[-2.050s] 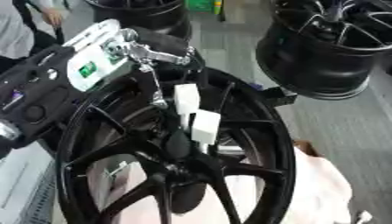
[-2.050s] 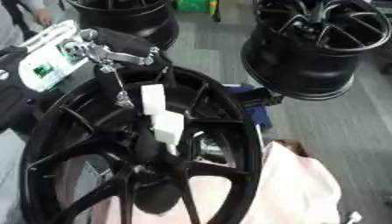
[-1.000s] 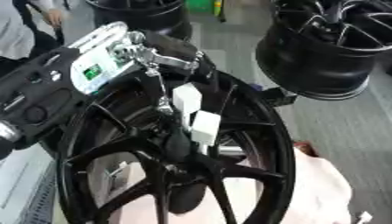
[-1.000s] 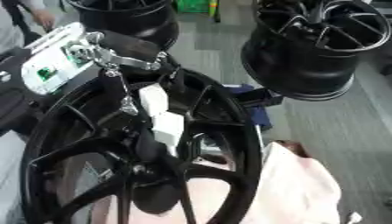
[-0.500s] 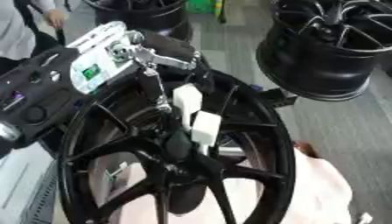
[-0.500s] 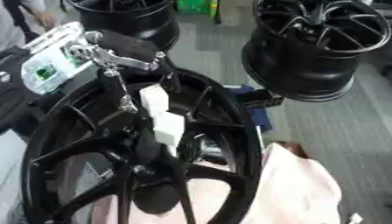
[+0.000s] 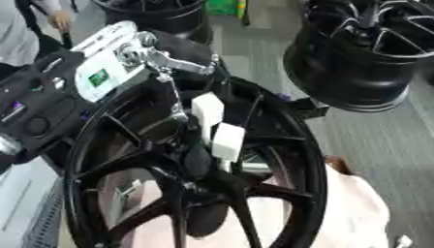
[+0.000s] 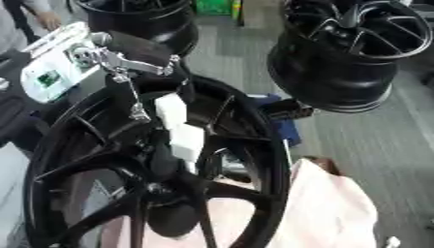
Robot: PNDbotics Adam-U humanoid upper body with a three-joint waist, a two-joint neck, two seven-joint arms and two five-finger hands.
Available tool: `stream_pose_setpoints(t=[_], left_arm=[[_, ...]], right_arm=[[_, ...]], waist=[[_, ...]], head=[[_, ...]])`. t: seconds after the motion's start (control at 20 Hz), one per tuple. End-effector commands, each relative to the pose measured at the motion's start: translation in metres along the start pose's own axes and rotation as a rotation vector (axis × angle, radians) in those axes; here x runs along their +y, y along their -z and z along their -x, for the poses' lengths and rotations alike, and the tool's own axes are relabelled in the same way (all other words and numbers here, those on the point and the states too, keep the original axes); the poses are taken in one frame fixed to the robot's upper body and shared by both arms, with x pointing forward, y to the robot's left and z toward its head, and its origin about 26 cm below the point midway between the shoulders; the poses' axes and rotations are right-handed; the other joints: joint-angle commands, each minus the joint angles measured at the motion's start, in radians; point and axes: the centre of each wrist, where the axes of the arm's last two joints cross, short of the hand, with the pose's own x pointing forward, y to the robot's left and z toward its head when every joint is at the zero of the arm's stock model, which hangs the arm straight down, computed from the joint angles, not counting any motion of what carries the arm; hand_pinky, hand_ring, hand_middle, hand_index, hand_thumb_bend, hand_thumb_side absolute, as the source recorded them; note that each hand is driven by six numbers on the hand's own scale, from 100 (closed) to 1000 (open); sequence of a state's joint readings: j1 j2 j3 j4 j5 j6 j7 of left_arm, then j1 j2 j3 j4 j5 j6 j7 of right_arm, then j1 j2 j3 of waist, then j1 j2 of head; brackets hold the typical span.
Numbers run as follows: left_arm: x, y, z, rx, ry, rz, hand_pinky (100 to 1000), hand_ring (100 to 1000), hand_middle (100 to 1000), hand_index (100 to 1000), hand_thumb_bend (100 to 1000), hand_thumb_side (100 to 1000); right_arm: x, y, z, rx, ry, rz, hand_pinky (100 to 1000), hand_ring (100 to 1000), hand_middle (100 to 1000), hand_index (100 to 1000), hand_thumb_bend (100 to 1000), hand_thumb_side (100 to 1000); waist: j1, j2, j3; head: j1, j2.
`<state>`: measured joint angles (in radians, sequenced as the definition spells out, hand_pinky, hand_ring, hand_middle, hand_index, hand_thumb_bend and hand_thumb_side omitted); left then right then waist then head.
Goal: Pull the pin out of the wheel hub.
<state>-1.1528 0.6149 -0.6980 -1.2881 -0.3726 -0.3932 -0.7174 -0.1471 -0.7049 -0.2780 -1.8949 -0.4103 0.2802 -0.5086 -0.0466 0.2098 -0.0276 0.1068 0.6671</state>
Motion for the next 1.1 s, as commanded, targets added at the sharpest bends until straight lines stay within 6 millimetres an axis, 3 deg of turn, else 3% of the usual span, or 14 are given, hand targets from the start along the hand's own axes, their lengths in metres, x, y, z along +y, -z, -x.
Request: stream_pose_setpoints(t=[0.05,0.6,0.75,1.1], left_arm=[[0.0143,-0.009,0.0013,-0.11,0.159,0.165,776,725,565,739,395,100],[0.0119,-0.0076,0.0022,-0.105,0.14,0.167,738,644,473,640,291,100],[0.0141,-0.0074,0.0008,-0.112,0.138,0.157,735,636,466,632,297,100],[0.0206,-0.0109,-0.0018,-0.121,0.118,0.123,694,558,362,512,309,100]], right_arm=[[-0.0062,0.004,-0.007,-0.022,-0.011,0.019,735,690,659,754,100,730],[-0.007,0.002,-0.0035,-0.008,-0.007,0.034,734,690,655,754,100,734],[-0.0072,0.002,-0.0027,-0.004,-0.008,0.036,733,690,655,754,100,735],[-0.0086,0.0006,0.0017,0.017,-0.007,0.051,732,689,654,754,100,742]], waist=[[-0.001,-0.02,-0.002],[-0.002,-0.021,-0.002],[-0.002,-0.022,-0.001],[-0.003,-0.023,0.001]], head=[[-0.003,-0.001],[-0.006,-0.002],[-0.006,-0.001],[-0.009,0.001]])
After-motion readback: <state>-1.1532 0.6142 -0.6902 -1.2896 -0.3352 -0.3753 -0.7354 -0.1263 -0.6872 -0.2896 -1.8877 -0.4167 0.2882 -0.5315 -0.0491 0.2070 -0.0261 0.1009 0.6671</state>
